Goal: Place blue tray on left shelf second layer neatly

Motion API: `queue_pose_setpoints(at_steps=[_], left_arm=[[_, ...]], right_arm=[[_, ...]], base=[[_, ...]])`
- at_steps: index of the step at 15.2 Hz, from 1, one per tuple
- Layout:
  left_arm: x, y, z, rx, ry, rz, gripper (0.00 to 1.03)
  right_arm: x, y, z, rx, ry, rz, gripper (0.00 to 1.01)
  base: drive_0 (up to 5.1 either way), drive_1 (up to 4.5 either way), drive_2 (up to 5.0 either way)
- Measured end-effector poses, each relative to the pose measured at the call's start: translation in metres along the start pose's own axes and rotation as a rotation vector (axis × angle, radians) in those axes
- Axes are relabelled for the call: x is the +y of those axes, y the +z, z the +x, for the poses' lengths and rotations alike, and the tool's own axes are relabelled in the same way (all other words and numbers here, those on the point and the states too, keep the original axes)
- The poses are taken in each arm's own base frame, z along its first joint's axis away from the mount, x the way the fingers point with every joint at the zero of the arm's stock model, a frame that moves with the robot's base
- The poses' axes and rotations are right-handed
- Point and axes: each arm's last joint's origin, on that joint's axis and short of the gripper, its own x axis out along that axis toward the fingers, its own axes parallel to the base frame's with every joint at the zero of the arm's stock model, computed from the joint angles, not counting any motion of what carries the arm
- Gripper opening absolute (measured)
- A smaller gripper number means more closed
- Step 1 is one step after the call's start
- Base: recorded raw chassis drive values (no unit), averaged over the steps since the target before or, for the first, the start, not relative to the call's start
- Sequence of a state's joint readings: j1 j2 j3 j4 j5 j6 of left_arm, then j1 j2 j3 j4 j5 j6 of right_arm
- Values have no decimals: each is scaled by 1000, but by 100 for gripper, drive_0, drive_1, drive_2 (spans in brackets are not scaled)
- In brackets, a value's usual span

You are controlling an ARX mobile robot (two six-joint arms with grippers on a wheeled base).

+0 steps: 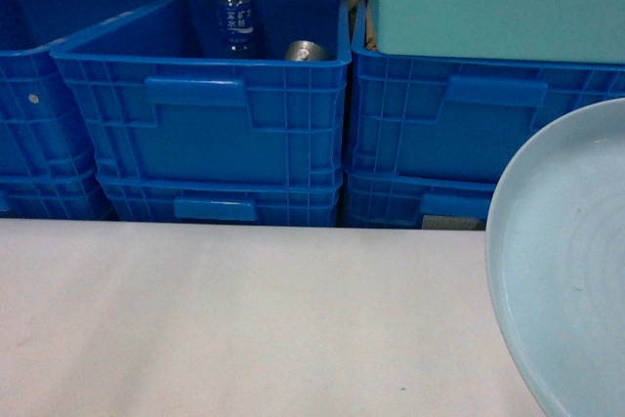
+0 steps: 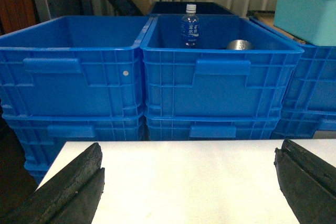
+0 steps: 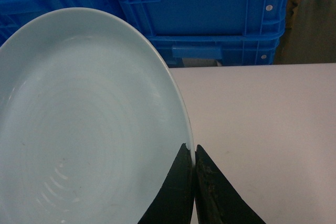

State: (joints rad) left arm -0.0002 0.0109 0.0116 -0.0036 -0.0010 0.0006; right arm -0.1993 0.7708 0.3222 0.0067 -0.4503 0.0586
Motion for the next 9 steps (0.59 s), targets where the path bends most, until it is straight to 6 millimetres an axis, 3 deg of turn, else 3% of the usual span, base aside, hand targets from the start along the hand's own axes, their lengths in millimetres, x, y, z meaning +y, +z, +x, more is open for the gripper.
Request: queue_pose_setpoints(at_steps=[9], left_arm=[[0, 0, 0, 0, 0, 0, 98]], right_arm=[[24, -1, 21, -2, -7, -10, 2]], base=[[0, 0, 0]])
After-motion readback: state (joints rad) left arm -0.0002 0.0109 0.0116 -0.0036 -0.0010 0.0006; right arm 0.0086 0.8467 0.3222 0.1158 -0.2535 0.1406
